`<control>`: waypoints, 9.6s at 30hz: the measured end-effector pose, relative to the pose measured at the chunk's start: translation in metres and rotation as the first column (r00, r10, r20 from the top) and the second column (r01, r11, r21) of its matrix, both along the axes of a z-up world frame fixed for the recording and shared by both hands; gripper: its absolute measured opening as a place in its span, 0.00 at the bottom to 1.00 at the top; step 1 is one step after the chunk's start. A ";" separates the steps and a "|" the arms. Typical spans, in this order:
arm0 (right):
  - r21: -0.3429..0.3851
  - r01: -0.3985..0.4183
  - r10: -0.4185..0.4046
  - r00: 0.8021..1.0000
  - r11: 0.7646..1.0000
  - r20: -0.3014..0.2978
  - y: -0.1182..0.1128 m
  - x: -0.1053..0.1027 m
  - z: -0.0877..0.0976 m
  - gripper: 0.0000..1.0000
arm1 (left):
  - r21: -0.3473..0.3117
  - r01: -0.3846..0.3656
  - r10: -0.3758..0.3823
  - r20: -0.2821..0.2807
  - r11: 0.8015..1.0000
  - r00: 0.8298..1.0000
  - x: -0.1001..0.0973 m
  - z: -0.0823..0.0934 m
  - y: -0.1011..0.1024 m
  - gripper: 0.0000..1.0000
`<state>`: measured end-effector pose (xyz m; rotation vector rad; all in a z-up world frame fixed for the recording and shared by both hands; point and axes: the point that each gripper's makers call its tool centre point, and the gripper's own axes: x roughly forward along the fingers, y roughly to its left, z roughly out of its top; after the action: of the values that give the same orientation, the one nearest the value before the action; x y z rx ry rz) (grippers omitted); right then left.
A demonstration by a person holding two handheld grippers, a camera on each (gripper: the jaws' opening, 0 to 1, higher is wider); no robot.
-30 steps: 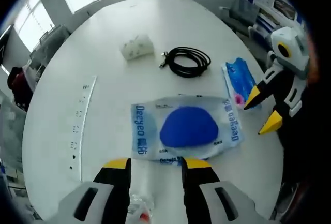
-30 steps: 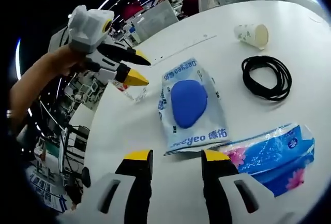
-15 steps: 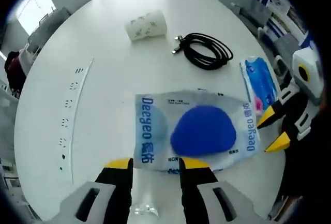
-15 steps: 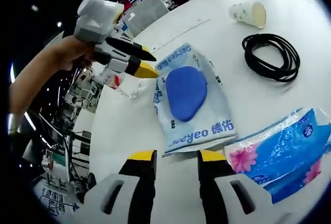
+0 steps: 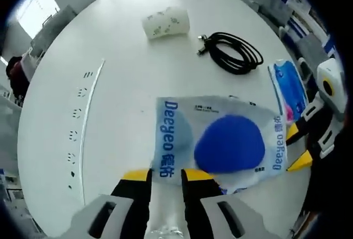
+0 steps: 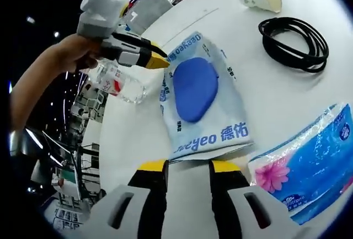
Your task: Arrange the tabletop items into an orderly group along one side of the table until the central work area is clear of visible clutter.
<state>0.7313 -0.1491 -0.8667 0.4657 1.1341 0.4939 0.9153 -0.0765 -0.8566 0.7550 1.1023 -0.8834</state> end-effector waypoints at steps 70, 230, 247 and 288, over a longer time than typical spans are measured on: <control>-0.050 0.018 -0.004 0.965 0.999 0.263 -0.100 0.079 0.092 0.00 | -0.045 -0.347 0.350 0.095 0.937 0.932 -0.044 0.066 0.008 0.00; -0.332 -0.440 0.551 0.664 0.834 0.505 -0.072 0.216 0.136 0.00 | -0.611 -0.542 0.777 0.207 0.577 0.594 -0.199 0.138 0.009 1.00; -0.433 -0.657 0.784 0.467 0.617 0.409 0.014 0.182 0.141 0.00 | -0.653 -0.553 0.821 0.198 0.518 0.536 -0.227 0.145 0.034 0.99; -0.615 -0.780 0.990 0.140 0.120 0.015 0.086 0.133 0.060 0.00 | -0.617 -0.600 0.831 0.170 0.509 0.530 -0.251 0.125 0.059 0.97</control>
<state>0.8646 -0.0633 -0.8068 -0.9567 0.9154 1.3331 0.6640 -0.0172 -0.7318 -0.0228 0.6083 -0.1648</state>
